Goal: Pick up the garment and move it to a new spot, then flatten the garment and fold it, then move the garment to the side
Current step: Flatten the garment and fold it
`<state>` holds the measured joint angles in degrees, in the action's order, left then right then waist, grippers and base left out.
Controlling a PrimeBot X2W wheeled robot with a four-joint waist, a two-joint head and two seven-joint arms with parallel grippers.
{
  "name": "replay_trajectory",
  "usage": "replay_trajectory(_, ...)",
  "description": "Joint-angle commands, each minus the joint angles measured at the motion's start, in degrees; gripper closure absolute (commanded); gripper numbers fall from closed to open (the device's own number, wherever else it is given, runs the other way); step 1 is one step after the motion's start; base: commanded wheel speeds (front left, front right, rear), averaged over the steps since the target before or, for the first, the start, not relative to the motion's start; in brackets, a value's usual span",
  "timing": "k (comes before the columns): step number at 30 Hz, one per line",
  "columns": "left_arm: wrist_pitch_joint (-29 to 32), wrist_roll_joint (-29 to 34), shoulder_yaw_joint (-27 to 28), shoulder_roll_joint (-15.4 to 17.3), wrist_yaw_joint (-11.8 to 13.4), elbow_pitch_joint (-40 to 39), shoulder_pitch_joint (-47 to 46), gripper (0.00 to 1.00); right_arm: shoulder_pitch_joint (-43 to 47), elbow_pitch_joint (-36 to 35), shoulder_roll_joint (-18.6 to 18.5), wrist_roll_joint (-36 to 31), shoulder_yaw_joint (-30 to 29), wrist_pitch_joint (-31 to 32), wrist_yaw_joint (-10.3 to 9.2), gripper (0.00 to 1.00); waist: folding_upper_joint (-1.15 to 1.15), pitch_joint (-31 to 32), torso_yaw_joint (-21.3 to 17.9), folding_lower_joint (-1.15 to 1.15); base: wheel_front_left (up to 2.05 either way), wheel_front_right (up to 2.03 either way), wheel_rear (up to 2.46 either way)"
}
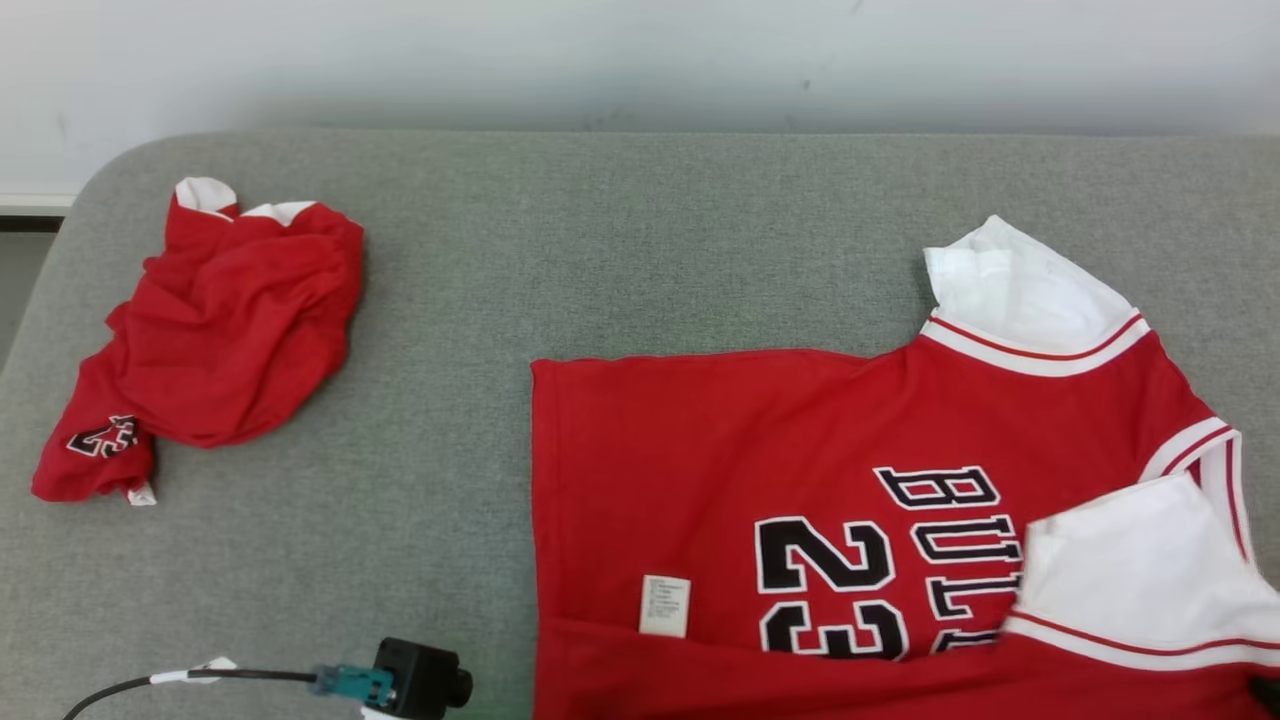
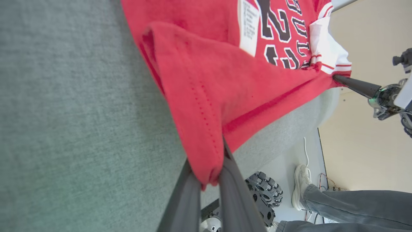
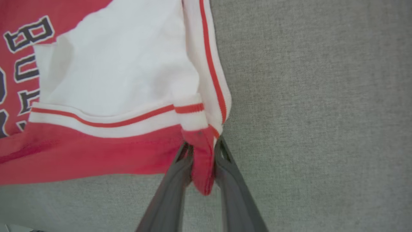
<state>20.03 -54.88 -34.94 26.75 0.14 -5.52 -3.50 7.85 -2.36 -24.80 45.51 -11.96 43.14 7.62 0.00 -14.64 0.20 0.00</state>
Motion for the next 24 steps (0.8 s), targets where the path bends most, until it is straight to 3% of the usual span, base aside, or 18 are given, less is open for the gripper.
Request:
replay_trajectory(1,-0.5,0.8,0.2,0.3,0.4,0.4,0.5,0.31,0.8,-0.4,0.2,-1.0,0.2,-0.6,-0.23,0.00,0.00,0.0,-0.2,0.00,0.00,0.00,0.00)
replay_trajectory(2,-0.6,1.2,0.0,0.3,0.7,0.5,0.5,0.00,1.1,-0.8,0.3,-1.4,0.6,-0.9,-0.23,0.00,0.00,0.0,-0.3,0.00,0.00,0.00,0.00)
replay_trajectory(8,-2.9,4.0,1.7,2.6,2.7,-1.7,0.6,0.00,1.4,-5.4,-2.1,-0.4,-1.1,-1.3,-0.19,0.00,0.00,0.2,-0.6,0.00,0.00,0.00,0.00)
replay_trajectory(14,-3.4,6.9,6.5,7.0,4.7,-5.5,-4.4,0.00,-7.2,-11.3,-5.8,1.3,-3.5,0.2,-0.19,0.00,0.00,-2.9,-0.3,0.00,0.00,0.00,0.00)
replay_trajectory(18,-1.5,8.1,6.7,5.1,4.1,-4.2,-13.8,0.00,-18.1,-11.2,-7.0,-2.7,-0.8,1.4,-0.19,0.00,0.00,-7.8,1.6,0.00,0.00,0.00,0.00)
replay_trajectory(24,1.6,12.8,2.8,-1.5,2.3,3.7,-31.1,0.00,-37.5,-4.5,-6.1,-12.3,6.8,3.1,-0.19,0.00,0.00,-16.2,4.7,0.00,0.00,0.00,0.00)
